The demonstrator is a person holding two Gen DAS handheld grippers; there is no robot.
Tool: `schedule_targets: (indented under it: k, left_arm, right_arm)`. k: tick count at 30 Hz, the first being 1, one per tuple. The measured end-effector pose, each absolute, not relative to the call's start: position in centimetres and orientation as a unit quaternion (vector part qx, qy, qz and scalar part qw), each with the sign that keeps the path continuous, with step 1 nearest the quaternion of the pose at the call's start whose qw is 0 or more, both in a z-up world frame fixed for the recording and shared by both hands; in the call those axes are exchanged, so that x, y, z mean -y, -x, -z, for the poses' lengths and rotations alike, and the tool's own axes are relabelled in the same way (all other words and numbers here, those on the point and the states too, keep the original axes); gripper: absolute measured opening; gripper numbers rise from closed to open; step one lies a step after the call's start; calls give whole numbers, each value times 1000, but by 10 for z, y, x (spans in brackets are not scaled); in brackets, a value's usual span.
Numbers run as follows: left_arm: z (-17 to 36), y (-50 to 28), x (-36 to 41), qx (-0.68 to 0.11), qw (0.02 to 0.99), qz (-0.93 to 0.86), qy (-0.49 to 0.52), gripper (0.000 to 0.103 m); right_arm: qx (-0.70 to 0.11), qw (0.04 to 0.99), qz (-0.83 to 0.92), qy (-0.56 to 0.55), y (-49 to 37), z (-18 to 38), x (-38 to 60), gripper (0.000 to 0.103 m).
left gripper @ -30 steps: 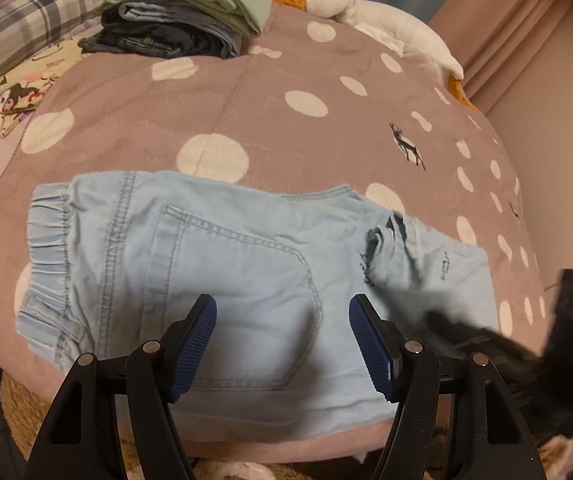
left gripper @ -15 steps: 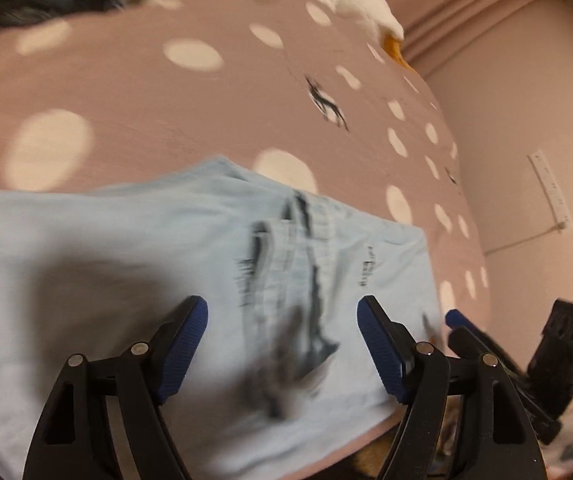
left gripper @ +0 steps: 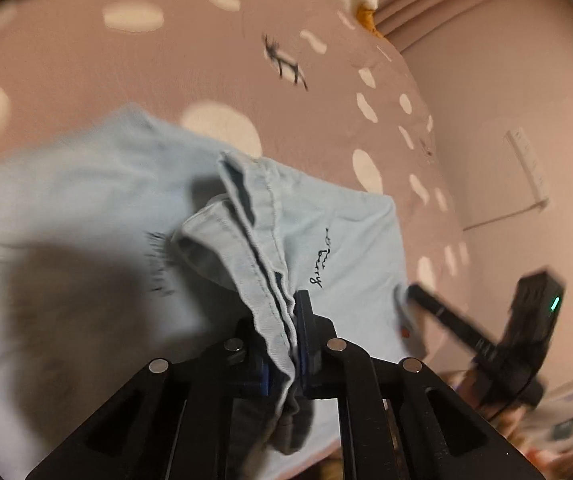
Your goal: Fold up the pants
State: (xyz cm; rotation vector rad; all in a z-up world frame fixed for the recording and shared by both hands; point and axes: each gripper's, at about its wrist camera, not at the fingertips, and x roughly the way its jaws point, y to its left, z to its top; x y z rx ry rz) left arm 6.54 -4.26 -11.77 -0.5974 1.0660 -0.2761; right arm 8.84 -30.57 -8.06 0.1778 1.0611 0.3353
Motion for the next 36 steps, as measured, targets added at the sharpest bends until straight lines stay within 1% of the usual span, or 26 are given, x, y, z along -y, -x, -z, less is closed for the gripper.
schedule_targets:
  k: [3, 5, 7, 11, 15, 18, 27, 36]
  left_arm:
    - [106, -56, 36, -488, 830, 104, 250, 9]
    - [116, -59, 30, -504, 826, 84, 237, 10]
    - [138, -69, 29, -541, 805, 81, 230, 11]
    - [144, -65, 22, -528, 805, 88, 255, 11]
    - [153, -63, 8, -527, 790, 95, 299, 13]
    - [151, -65, 7, -527, 786, 98, 309, 13]
    - [144, -63, 15, -533, 794, 85, 279, 14]
    - [138, -56, 23, -530, 811, 63, 240, 14]
  right_arm:
    - [-495, 851, -159, -68, -104, 77, 294, 22]
    - [-493, 852, -164, -62, -118, 79, 284, 21]
    - [-501, 846, -172, -61, -134, 85, 272, 20]
    - [-535, 829, -153, -62, -149, 110, 264, 18]
    - [-528, 833, -160, -48, -133, 111, 270, 17]
    - [-533, 831, -156, -36, -116, 109, 275, 17]
    - [-548, 823, -150, -25, -65, 108, 293, 17]
    - [-547, 825, -141, -35, -60, 110, 294, 17]
